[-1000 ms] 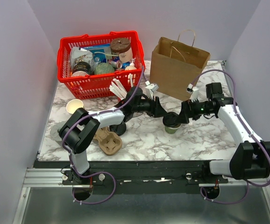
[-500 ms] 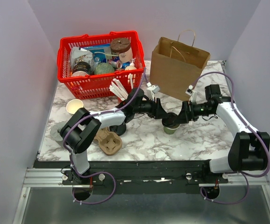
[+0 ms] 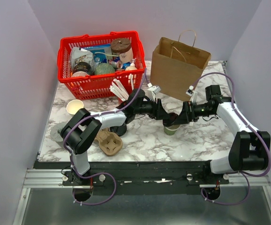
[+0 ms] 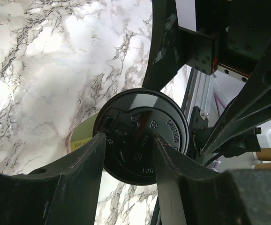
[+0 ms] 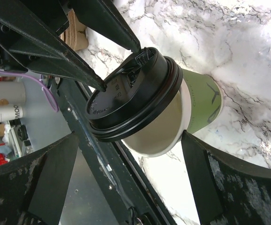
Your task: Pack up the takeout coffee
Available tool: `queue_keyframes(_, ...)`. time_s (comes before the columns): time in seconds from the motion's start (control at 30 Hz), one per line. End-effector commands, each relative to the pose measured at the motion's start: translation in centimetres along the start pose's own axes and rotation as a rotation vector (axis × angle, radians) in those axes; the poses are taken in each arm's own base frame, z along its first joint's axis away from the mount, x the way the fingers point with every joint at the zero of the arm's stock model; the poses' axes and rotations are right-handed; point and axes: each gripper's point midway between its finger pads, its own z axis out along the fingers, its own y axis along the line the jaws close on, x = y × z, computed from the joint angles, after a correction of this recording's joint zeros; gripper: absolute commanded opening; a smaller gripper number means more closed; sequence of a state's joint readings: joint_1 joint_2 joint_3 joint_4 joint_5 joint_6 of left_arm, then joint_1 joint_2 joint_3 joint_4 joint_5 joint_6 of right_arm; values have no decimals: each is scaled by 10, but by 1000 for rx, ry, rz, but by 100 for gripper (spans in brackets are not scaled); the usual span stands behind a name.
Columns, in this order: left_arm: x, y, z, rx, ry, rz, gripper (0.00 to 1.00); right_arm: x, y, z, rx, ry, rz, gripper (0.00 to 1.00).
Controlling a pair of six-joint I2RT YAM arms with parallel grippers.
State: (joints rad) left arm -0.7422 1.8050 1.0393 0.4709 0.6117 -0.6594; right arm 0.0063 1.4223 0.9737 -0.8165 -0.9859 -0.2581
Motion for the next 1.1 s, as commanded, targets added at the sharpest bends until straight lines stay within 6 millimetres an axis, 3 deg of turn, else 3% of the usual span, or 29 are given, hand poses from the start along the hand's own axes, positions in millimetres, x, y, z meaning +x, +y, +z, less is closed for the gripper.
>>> queue_keyframes(0.0,1,-10,2,33,-4,12,53,1,6,1,-40,3,26,100)
queue_keyframes(0.3,5,-19,1,52,1,19,53,-1,12,0,-65,-6,26,100)
queue_keyframes(0.8,-8,-43,-2,126,-25,55,52,-2,7,1,-52,-1,21,100)
queue_keyframes(1.07,-32,-50,-10,110,-59,105,52,-2,5,1,-40,2,16,100)
